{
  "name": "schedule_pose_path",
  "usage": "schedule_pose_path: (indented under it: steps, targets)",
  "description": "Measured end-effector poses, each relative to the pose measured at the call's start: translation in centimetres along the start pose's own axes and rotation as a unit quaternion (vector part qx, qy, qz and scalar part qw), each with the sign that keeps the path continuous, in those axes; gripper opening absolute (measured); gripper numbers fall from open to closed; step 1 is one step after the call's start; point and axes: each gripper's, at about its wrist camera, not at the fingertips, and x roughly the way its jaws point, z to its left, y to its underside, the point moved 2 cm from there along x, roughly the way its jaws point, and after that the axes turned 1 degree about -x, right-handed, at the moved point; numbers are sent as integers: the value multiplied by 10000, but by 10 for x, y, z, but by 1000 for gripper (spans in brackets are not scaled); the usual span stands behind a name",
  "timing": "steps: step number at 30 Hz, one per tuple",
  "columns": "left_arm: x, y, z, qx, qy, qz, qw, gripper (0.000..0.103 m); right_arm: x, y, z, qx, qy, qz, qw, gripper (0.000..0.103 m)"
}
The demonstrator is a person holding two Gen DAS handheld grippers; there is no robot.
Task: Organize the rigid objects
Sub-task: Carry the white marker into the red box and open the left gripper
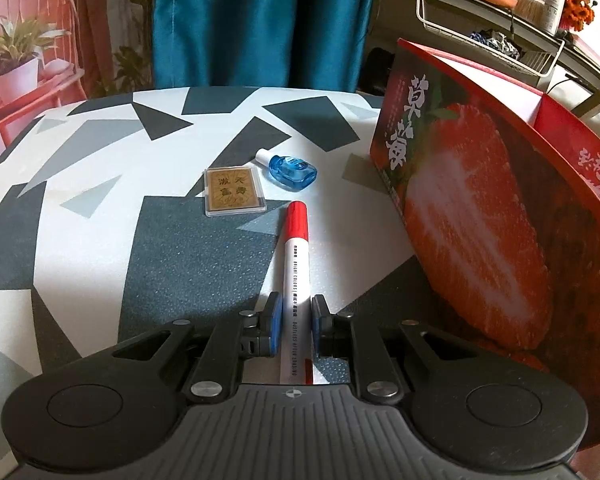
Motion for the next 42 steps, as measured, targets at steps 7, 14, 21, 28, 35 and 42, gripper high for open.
schedule_pose_path:
  steps: [7,14,21,28,35,42]
  targets:
    - [0,-1,5,-216,101,-6,9997,16,0,0,0,-5,4,3,10000,12]
    - [-1,-3,8,-334,160,5,9993,16,0,0,0,-1,1,4,10000,12]
    - [-15,-18,8,-361,276,-317,9985,16,0,0,0,-4,2,9,10000,12]
    - [-38,-58,-11,17,587,-901,9942,16,0,-1,1,-13,-15,24,10000,13]
    - [-55,-104,-51,781,1270,-1385,9791,16,1,-1,2,-20,-12,31,10000,13]
    - [-36,-111,-103,1119,1899,-1094,9693,16,2,-1,2,-27,-6,38,10000,13]
